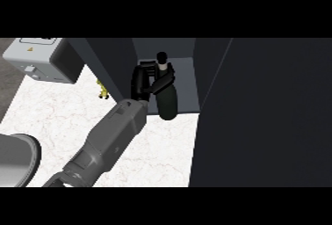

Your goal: Pick up the wine, place it into the cabinet and close the cabinet

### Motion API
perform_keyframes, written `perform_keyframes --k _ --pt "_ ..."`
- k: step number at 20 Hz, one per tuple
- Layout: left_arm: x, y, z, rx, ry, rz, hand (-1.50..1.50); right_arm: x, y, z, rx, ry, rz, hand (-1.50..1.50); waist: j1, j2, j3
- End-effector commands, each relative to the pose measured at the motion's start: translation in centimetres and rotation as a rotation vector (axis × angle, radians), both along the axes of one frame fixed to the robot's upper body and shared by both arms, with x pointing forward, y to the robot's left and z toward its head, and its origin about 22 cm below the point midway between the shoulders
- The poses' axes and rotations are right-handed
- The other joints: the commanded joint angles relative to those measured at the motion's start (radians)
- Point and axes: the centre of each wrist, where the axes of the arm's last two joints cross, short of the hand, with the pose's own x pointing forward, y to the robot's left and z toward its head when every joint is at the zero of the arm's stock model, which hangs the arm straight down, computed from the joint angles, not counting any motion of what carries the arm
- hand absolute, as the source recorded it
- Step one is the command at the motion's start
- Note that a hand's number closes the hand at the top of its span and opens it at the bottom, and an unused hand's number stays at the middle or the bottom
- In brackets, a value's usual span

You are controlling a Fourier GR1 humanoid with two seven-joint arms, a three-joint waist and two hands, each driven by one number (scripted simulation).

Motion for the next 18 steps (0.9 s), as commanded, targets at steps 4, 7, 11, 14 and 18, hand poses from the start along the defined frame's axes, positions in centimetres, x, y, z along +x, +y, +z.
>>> perform_keyframes --k 4,7,11,14,18 --pt "0.7 0.8 -0.7 0.138 0.043 0.051 1.50 0.4 -0.3 -0.1 -0.015 -0.017 0.047 -1.50 -0.024 0.009 0.000" --pt "0.6 1.1 -1.2 0.143 0.053 0.049 1.50 -0.1 -0.4 0.7 -0.030 -0.042 0.044 -1.50 -0.026 0.009 0.000" --pt "-1.0 2.8 -4.2 0.127 0.091 0.056 1.50 0.3 0.5 0.8 -0.015 -0.050 0.044 -1.50 -0.036 0.016 -0.001" --pt "-0.8 1.6 -3.2 0.143 0.091 0.063 1.50 1.8 0.0 0.0 -0.005 -0.029 0.045 -1.50 -0.044 0.014 0.000" --pt "-0.9 3.1 -4.3 0.158 0.107 0.076 1.50 0.2 0.3 0.6 0.001 -0.033 0.057 -1.50 -0.047 0.016 -0.001"
